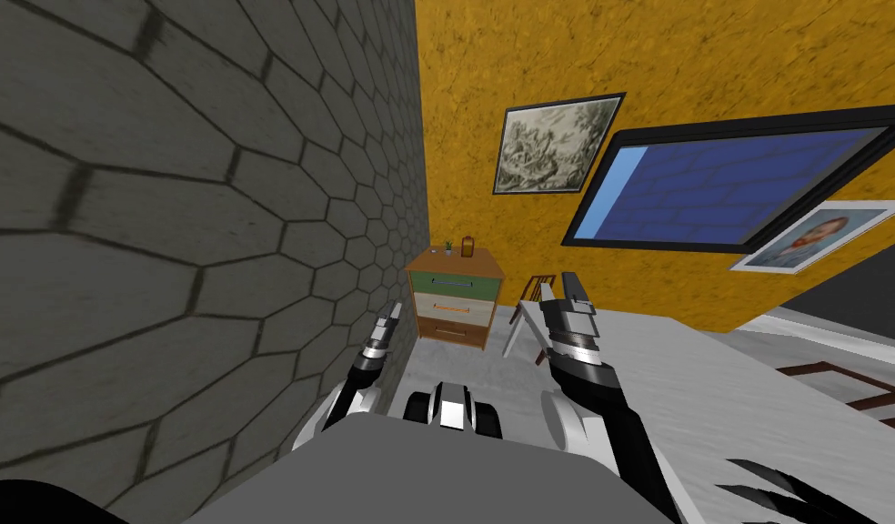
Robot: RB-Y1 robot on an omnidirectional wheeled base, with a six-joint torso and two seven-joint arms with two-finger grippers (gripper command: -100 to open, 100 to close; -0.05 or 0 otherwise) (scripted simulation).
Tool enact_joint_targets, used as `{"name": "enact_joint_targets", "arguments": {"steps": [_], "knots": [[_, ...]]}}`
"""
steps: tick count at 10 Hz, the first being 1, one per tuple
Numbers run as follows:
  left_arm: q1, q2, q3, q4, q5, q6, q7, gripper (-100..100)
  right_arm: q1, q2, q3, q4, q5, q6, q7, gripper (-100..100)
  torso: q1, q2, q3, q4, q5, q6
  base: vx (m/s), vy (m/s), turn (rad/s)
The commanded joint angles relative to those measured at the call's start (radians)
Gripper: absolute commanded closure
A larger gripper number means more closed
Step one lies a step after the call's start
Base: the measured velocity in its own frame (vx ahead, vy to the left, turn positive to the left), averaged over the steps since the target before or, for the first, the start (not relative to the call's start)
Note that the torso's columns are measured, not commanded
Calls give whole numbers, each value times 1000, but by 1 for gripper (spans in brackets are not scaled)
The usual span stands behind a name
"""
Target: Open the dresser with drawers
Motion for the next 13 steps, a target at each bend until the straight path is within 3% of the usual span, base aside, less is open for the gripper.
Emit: {"name": "enact_joint_targets", "arguments": {"steps": [1, 2, 13], "knots": [[-22, 3, 0, 75, -1, -35, 0, -100, 0, 0, 0, 0, 0, 0, 0, 0, 1, 0, 0, 0, 0, 0, 89, 11, 1], [-22, 3, 0, 76, -1, -35, 0, -100, 0, 0, 0, 0, 0, 0, 0, 0, 1, 0, 0, 0, 0, 0, 67, 9, 2], [-124, -2, -11, 411, -13, -227, -6, -100, 0, 0, 0, 0, 0, 0, 0, 0, 1, 0, 0, 0, 0, 0, 116, 2, 2]]}}
